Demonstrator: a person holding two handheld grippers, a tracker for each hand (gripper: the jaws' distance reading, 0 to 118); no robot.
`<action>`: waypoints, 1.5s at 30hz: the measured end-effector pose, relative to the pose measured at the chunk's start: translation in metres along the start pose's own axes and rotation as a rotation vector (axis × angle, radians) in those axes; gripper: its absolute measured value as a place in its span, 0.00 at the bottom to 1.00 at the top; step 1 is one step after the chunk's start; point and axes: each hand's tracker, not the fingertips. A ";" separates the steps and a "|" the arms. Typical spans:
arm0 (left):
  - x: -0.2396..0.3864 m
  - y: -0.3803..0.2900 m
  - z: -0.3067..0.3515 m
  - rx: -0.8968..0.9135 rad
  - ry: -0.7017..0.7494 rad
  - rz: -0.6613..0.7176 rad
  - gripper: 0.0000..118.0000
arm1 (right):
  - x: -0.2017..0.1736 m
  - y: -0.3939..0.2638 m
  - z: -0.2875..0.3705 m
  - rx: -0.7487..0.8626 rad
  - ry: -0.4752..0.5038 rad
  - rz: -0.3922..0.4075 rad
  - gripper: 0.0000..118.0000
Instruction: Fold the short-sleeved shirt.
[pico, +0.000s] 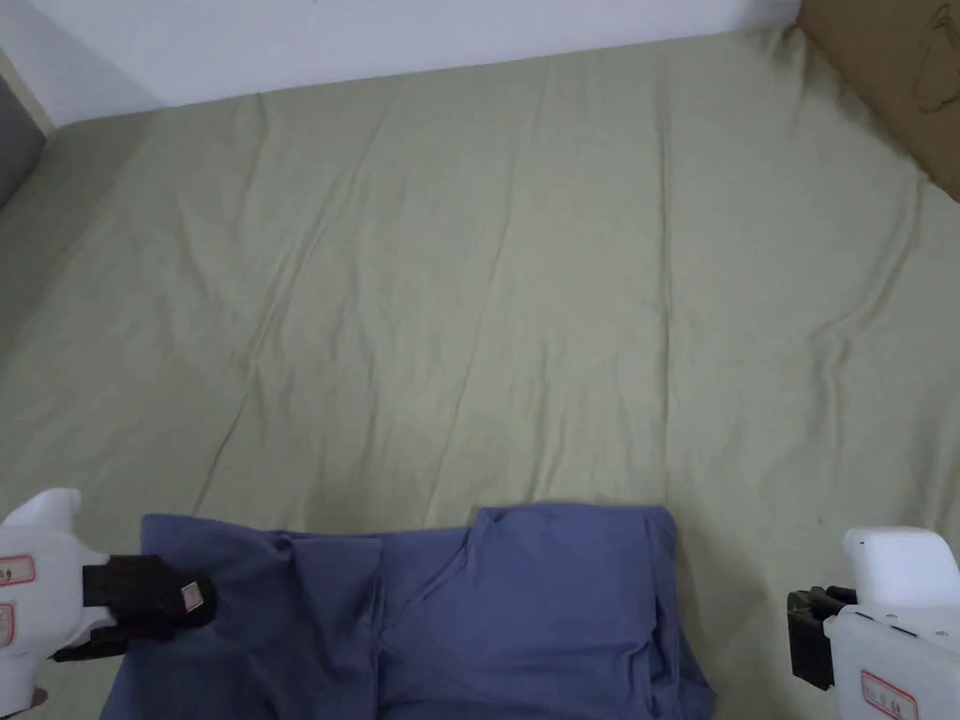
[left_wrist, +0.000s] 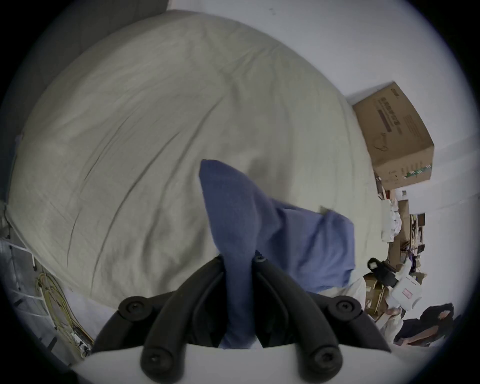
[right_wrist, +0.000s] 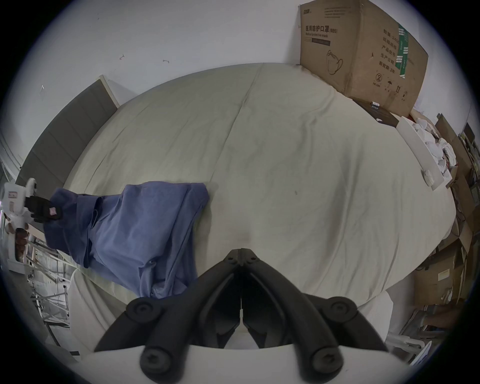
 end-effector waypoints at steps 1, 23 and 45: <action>0.018 0.000 0.008 0.005 -0.041 0.016 0.08 | 0.004 0.000 0.001 0.006 -0.008 -0.006 0.00; 0.241 -0.029 -0.139 -0.276 -0.093 -0.279 0.28 | 0.068 -0.012 0.020 0.033 -0.054 -0.184 0.00; 0.152 -0.065 -0.138 -0.172 -0.380 -0.113 0.00 | 0.060 -0.007 0.013 0.129 -0.014 -0.126 0.00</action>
